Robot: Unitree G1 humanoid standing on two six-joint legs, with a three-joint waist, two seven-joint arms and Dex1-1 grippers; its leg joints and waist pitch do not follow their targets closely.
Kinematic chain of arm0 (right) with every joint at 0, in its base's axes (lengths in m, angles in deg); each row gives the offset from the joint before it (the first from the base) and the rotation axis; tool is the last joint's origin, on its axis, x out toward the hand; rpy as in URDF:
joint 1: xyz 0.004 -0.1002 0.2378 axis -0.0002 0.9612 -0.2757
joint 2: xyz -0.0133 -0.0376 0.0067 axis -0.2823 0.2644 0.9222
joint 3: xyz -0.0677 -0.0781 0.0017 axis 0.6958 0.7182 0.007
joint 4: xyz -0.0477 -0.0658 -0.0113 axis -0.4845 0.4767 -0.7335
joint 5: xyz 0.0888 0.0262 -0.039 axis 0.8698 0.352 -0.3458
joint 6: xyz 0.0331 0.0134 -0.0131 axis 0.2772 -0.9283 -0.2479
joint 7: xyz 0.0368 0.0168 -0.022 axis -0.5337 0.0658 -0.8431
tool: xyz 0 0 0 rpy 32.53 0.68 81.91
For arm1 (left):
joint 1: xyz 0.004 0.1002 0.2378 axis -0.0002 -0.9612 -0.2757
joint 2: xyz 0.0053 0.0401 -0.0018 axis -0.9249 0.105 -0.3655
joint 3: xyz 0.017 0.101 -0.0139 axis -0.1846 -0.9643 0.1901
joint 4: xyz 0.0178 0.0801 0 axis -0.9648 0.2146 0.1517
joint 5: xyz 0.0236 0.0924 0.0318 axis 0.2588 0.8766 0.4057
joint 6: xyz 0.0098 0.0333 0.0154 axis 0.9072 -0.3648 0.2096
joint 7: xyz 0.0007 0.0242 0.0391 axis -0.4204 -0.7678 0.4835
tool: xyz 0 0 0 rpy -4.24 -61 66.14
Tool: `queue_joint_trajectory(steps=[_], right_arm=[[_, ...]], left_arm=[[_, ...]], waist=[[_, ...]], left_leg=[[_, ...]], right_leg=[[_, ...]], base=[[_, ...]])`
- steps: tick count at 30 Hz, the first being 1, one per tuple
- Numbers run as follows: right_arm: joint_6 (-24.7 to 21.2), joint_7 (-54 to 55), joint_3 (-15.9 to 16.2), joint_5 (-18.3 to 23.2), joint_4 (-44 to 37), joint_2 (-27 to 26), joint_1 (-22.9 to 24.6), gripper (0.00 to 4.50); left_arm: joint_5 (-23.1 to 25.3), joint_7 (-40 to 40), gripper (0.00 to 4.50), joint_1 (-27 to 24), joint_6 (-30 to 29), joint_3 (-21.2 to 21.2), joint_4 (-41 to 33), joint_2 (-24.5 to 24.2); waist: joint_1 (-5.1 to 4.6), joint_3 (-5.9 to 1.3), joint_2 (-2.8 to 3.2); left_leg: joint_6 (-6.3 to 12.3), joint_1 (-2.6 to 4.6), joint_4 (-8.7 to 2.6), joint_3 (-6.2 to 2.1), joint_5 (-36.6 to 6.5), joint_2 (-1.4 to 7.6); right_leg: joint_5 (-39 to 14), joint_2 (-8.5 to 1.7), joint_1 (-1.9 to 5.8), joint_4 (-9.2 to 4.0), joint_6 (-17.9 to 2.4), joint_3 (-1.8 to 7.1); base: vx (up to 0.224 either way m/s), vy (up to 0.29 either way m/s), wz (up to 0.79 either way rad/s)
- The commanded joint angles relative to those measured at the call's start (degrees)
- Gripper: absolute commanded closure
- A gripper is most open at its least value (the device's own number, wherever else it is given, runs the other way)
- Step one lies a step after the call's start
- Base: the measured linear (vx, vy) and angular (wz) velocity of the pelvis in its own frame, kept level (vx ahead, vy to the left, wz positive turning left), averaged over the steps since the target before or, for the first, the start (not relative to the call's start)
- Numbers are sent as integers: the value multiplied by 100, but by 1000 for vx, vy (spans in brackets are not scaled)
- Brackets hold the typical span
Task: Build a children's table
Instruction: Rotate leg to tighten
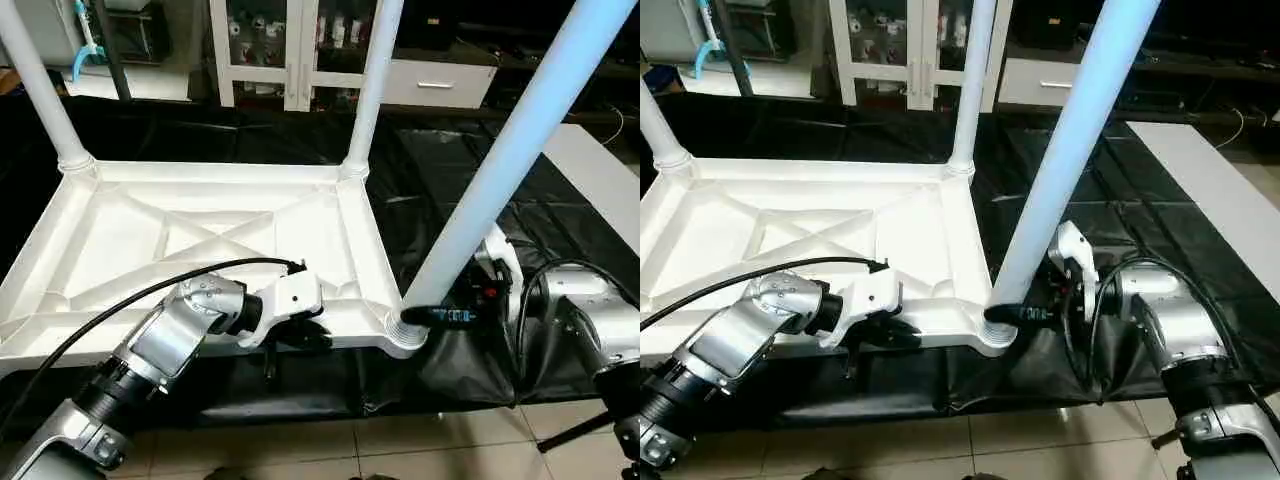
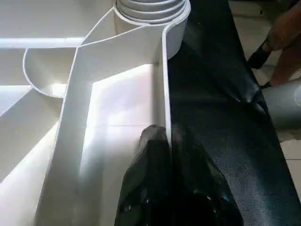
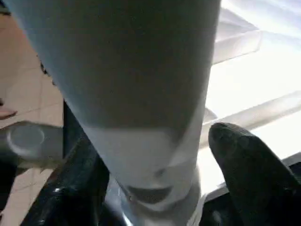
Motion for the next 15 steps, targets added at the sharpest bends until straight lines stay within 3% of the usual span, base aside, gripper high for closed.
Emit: queue_joint_trajectory(steps=[1,11,14,15], right_arm=[[183,-145,83,-225,132,122,-164,138],[312,-34,13,-313,424,-40,-264,219],[241,299,-118,-285,572,-179,-283,240],[191,912,-372,-256,911,-432,-315,248]], left_arm=[[-80,-204,450,73,110,-80,-107,45],[-56,-193,450,105,71,-68,-78,36],[-35,-72,450,107,-22,-21,-56,80],[-47,181,450,118,-230,107,-21,198]], waist=[[-19,-395,-64],[-29,-401,-59],[-48,-395,-63],[-68,-389,-58]], left_leg=[[350,65,-389,32,-1062,111],[329,60,-386,28,-1109,104],[273,72,-391,26,-1222,100],[239,71,-394,26,-1282,102]], right_leg=[[-1897,-257,331,-410,-1026,180],[-1867,-253,342,-405,-1065,177],[-2085,-251,326,-432,-999,171],[-2166,-254,317,-435,-987,174]], base=[[0,0,0],[0,0,0],[0,0,0],[0,0,0]])
